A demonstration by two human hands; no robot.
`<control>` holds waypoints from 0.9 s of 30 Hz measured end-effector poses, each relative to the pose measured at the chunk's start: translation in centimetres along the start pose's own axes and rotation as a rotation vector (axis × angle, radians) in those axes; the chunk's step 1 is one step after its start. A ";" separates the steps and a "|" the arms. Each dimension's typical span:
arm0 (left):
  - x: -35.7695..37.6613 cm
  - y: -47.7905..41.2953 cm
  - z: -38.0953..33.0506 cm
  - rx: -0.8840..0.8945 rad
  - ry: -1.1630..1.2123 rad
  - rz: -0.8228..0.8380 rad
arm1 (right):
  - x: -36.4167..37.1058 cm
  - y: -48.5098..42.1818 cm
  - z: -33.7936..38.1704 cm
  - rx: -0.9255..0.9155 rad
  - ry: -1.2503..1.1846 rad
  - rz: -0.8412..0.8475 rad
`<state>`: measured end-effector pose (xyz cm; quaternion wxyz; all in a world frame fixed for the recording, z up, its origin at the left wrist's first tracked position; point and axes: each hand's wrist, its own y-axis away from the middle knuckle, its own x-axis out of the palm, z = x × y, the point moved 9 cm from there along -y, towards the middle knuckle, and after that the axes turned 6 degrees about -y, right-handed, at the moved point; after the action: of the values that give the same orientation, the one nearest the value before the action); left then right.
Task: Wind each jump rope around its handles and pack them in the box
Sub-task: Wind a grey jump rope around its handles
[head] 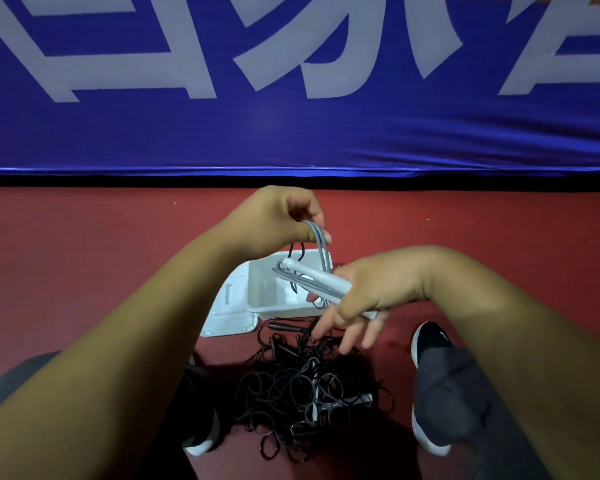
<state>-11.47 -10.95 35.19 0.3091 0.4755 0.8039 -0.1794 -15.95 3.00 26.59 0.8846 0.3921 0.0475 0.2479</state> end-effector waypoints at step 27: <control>1.9 1.3 5.4 -0.352 -0.168 0.089 | -10.2 2.5 1.1 -0.309 -0.383 -0.869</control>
<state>-9.22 -12.20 29.86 0.4612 0.4325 0.7723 -0.0612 -25.56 -1.11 28.02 0.9467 0.2388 0.0057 -0.2160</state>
